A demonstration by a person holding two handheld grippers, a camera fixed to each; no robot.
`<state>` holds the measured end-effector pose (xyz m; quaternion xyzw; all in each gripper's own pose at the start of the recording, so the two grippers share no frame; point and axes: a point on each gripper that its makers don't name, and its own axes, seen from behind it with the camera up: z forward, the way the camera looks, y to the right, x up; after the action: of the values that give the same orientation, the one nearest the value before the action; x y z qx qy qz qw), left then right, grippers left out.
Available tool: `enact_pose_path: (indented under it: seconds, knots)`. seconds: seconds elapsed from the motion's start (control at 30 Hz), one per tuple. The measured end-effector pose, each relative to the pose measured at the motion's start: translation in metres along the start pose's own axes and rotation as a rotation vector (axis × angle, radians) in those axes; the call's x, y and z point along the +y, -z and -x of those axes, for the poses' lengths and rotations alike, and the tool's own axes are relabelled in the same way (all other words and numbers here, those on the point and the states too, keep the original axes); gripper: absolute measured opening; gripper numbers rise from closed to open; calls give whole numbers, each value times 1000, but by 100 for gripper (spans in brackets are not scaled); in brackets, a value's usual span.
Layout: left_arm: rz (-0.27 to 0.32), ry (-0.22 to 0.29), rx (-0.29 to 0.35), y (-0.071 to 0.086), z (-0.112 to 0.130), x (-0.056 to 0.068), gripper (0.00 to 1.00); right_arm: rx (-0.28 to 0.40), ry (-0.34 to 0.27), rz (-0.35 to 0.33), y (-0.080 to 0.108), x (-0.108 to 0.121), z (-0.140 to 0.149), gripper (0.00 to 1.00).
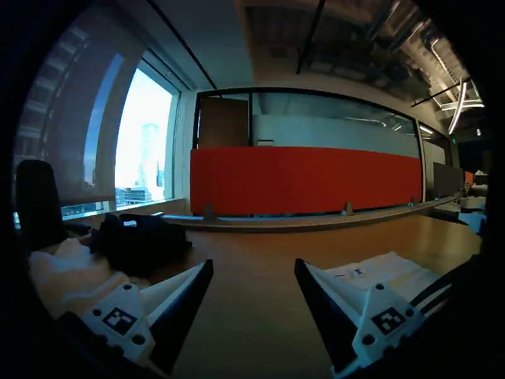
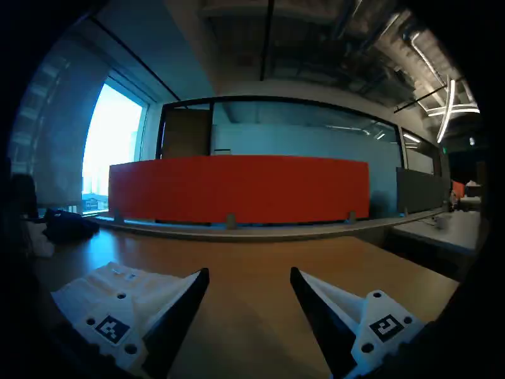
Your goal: Fold towel
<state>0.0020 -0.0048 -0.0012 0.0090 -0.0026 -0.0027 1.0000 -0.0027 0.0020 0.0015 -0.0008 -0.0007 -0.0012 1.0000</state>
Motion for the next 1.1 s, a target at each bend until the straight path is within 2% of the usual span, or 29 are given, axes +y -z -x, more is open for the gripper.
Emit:
enact_pose_path:
  seconds: [0.07,0.17,0.47,0.67,0.87,1.1]
  knots:
    - [-9,8,-6,1,-4,-2,96,-3,5,3,-3,4,6,99]
    - [-10,28,9,3,-23,-2,96,-1,12,7,-5,4,-5,100]
    - [-15,34,7,8,-92,-6,96,-3,15,-11,-4,-8,-64,99]
    - [8,45,7,12,-139,1,96,-3,6,-3,0,-11,-106,99]
    - [25,32,-16,11,-155,5,96,-13,11,-3,3,-11,-125,99]
    - [75,5,-56,13,-163,17,96,-25,13,-40,4,-19,-140,99]
